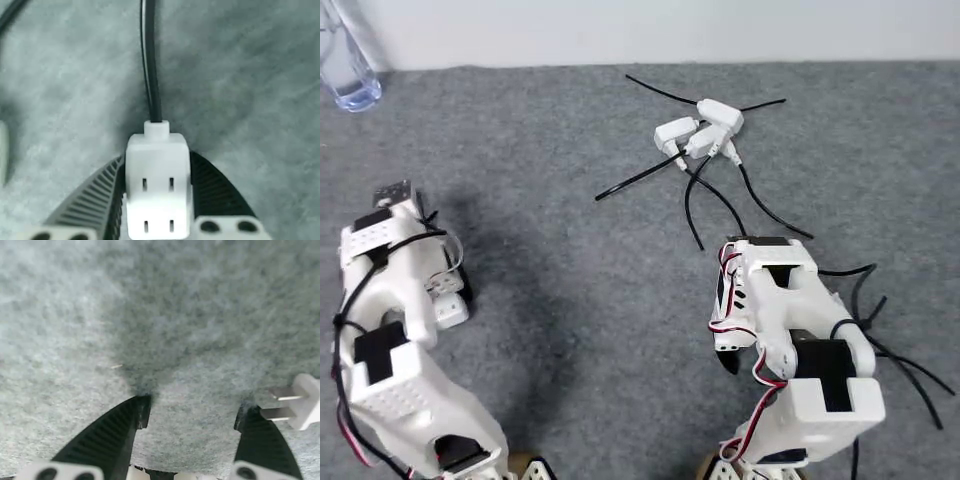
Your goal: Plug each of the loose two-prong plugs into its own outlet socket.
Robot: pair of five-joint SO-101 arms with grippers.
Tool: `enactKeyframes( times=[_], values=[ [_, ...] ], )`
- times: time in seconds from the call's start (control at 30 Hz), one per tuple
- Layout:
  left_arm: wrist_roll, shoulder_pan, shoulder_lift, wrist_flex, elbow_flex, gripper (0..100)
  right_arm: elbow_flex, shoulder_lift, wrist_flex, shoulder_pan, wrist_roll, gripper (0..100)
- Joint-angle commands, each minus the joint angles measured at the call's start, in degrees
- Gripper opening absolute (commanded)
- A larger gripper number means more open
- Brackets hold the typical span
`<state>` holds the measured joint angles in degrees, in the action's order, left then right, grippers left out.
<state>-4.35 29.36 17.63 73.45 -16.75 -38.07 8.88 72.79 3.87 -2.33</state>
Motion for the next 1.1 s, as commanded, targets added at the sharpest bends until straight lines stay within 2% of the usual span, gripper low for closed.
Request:
enactKeyframes(
  times=[0.0, 0.1, 0.3, 0.6, 0.67, 0.83, 1.07],
  values=[
    [3.08, -0.09, -9.32, 6.07, 3.21, 1, -0.7, 1.01, -4.26, 0.48, 1.05, 27.8],
    [4.22, -0.88, -16.97, 7.91, 3.47, 1, -0.7, 0.92, -4.35, 0.48, 1.05, 27.8],
    [10.81, -9.23, -29.71, 9.05, 3.21, 1, -0.7, 0.66, -4.35, 0.48, 1.05, 27.8],
    [28.92, -23.21, -38.33, 8.88, -0.57, 1, -0.62, 0.57, -4.44, -0.75, 1.05, 27.8],
    [31.56, -27.43, -38.51, 7.91, -2.42, 1, 0.35, 0.48, -5.05, -3.47, 1.76, 27.8],
    [32.35, -39.47, -38.51, 3.96, -5.85, 1, 4.31, 0.48, -5.93, -16.4, 12.13, 27.8],
    [32.62, -53.19, -38.42, -7.47, -15.16, 1, 6.15, 0.48, -7.34, -20.09, 12.31, 27.8]
  ],
)
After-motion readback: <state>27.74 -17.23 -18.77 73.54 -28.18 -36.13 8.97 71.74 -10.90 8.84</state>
